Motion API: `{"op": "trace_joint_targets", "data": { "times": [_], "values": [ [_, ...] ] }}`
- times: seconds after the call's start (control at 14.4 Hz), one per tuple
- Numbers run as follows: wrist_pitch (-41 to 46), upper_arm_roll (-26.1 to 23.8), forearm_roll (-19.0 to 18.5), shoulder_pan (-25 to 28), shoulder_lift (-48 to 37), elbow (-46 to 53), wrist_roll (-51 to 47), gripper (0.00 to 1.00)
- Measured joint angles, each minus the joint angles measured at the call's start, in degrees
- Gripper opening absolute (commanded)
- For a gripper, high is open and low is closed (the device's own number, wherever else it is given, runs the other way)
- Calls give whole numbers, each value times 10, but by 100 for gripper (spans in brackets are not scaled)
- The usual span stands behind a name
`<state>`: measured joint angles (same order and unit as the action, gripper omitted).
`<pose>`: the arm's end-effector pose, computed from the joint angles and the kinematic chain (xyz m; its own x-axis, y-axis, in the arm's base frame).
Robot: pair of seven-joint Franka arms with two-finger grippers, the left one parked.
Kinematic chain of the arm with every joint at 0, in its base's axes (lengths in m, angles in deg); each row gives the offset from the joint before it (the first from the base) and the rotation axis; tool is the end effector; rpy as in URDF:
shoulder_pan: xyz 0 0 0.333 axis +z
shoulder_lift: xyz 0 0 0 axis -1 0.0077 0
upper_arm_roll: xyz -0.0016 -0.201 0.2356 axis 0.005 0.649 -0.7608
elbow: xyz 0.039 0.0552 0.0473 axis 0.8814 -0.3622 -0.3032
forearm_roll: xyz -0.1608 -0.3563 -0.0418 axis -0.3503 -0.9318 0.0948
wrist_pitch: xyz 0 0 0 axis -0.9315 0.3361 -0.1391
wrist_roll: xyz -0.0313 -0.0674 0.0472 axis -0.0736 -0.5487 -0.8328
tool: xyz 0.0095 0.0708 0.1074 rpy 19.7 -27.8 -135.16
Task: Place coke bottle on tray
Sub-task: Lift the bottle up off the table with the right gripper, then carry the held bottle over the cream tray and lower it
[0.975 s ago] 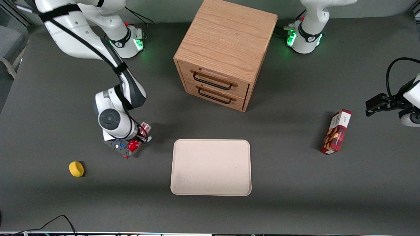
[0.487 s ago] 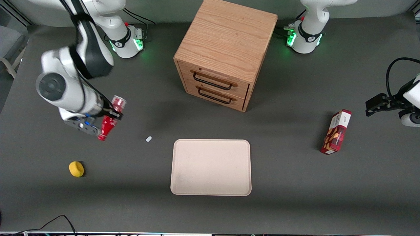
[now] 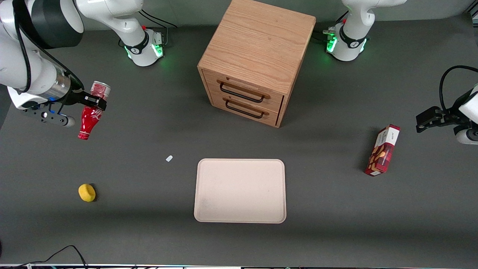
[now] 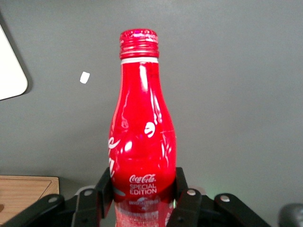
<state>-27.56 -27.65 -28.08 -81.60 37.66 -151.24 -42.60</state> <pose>0.5183 0.0653 0.5096 0.9443 -0.2901 -0.1552 -0.2746 -0.9548 0.1143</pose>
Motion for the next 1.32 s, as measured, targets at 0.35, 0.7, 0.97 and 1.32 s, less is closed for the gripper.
{"op": "trace_joint_targets", "data": {
  "times": [0.35,0.7,0.97,1.32],
  "values": [
    [3,-9,4,4,47,56,1,0],
    [33,-36,10,61,220,235,-86,0],
    [15,-37,10,126,398,404,-134,0],
    [-122,-34,9,140,534,487,-74,0]
  ]
}}
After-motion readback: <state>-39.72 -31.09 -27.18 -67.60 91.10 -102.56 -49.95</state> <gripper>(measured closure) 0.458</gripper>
